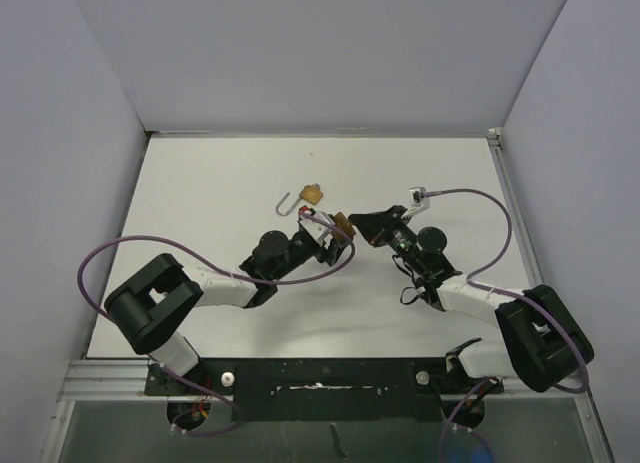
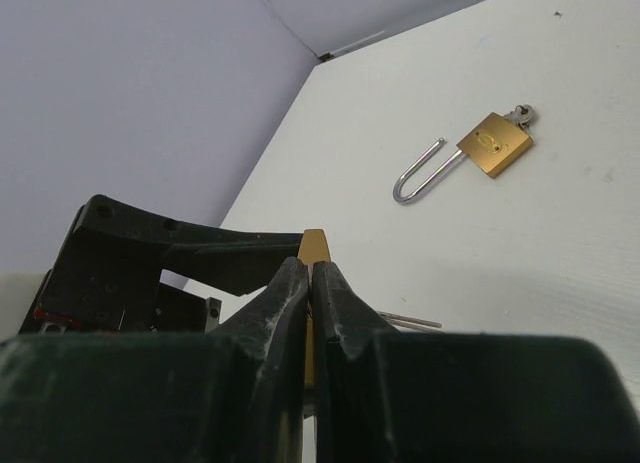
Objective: Unlock with the key
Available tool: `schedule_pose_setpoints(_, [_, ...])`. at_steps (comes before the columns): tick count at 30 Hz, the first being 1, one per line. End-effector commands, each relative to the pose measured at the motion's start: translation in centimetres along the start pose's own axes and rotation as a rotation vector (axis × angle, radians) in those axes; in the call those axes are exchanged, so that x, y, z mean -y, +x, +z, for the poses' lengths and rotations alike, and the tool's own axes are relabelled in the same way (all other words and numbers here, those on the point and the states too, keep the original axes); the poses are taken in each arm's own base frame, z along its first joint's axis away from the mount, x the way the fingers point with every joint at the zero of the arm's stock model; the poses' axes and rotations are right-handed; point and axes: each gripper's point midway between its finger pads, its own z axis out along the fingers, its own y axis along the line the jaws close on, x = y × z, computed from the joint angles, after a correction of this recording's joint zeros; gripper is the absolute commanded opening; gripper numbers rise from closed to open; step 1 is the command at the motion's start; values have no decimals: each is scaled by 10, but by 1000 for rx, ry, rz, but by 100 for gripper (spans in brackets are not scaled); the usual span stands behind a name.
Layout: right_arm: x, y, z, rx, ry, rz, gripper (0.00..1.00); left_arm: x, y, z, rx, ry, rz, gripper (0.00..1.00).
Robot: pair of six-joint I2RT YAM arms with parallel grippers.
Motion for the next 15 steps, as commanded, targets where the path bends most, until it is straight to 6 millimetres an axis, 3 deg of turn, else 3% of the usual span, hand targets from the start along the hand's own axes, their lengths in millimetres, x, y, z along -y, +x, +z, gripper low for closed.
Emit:
schedule_pose_setpoints(1, [8,59,-19,-265,18,21,0,16,-198,-3,627,66,38,0])
schedule_pose_setpoints(15, [29,67,-22,-334,183,59,0,25,-144,20,408,-27,48,0])
